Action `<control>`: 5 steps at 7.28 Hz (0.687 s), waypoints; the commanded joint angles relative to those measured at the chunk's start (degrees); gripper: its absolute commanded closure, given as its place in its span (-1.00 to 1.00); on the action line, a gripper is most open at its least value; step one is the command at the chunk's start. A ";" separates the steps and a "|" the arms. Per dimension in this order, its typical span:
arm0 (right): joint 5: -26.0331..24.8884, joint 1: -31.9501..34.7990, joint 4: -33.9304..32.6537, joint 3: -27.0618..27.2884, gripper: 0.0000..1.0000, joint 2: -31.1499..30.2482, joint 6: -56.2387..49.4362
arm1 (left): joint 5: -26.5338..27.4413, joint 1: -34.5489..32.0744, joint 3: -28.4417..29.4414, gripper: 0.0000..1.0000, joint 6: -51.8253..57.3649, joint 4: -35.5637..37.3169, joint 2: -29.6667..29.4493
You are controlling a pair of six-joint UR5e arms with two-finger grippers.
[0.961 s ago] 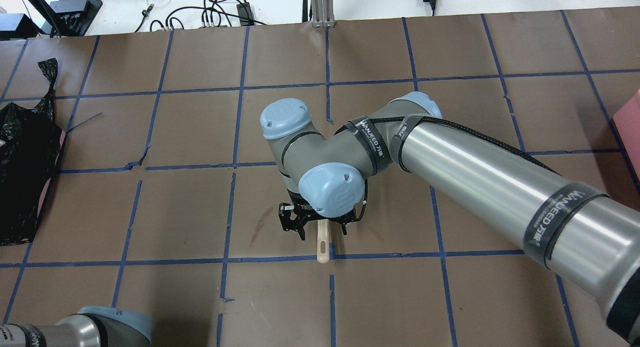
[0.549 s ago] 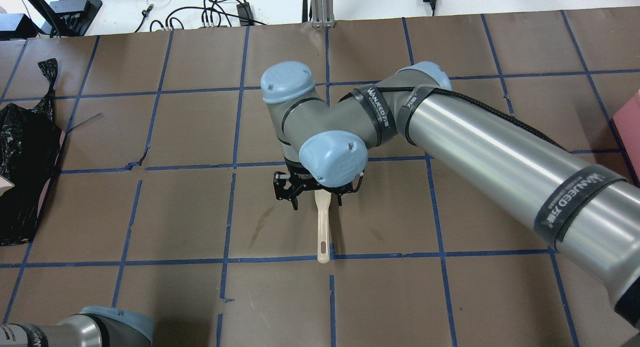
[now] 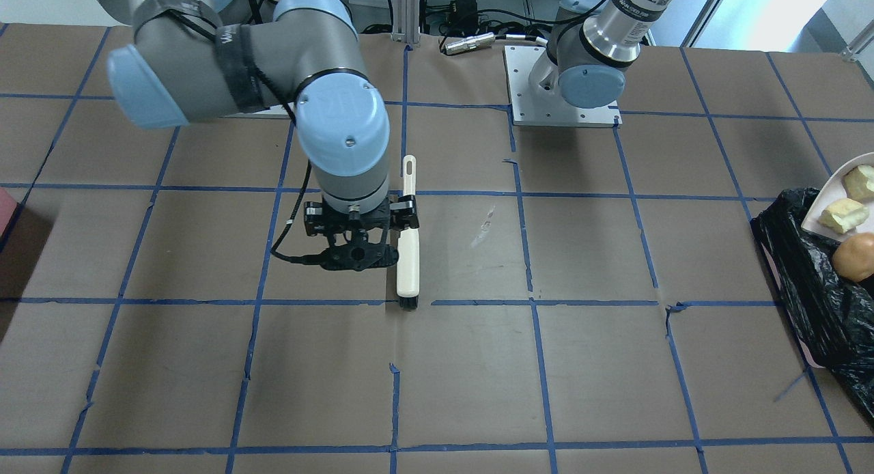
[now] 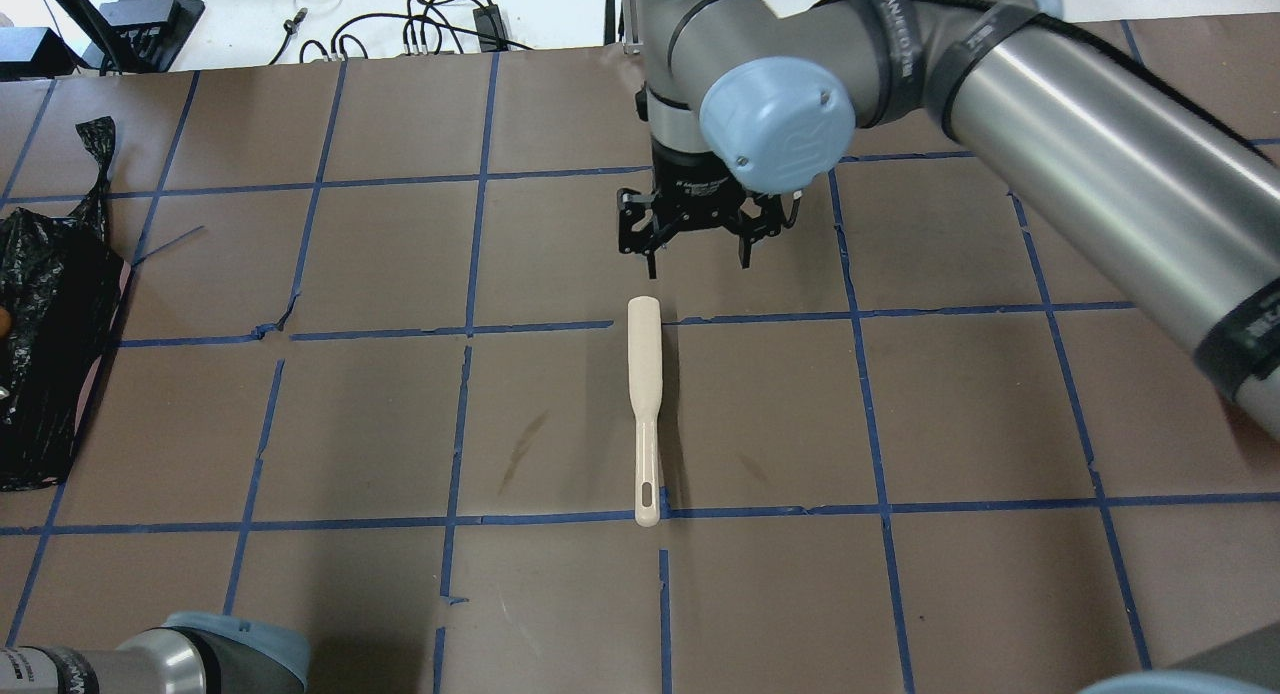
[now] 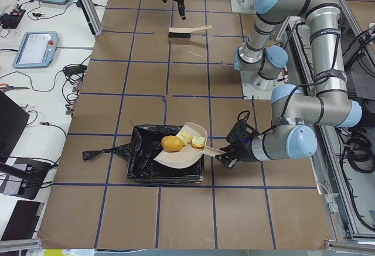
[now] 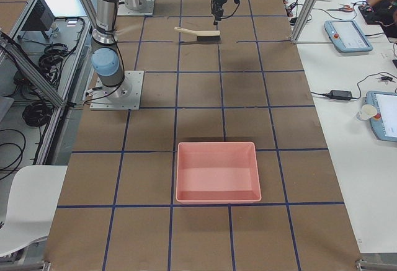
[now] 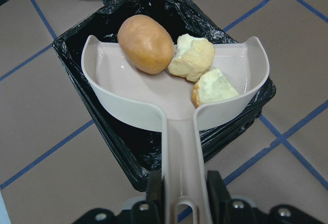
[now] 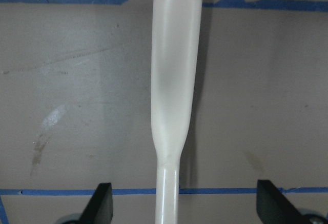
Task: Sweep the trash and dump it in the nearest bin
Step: 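Tip the dustpan over the bin with the left gripper while the right releases the brush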
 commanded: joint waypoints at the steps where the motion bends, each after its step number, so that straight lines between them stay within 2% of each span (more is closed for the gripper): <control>1: -3.21 -7.36 3.61 -2.59 -1.00 -3.18 -9.81 | 0.29 0.24 1.51 0.99 -0.37 -0.35 -0.75; 2: -2.79 -11.39 3.61 -2.77 -1.00 -4.59 -13.08 | 0.73 0.33 3.27 0.99 -0.90 -0.36 -2.67; 3: -2.44 -12.65 4.05 -2.42 -1.00 -6.17 -13.72 | 4.56 -0.01 6.07 0.99 -2.64 -0.10 -2.95; 5: -2.52 -13.54 4.49 1.94 -1.00 -13.27 -16.69 | 7.57 -3.59 8.46 0.99 -3.45 0.87 -2.78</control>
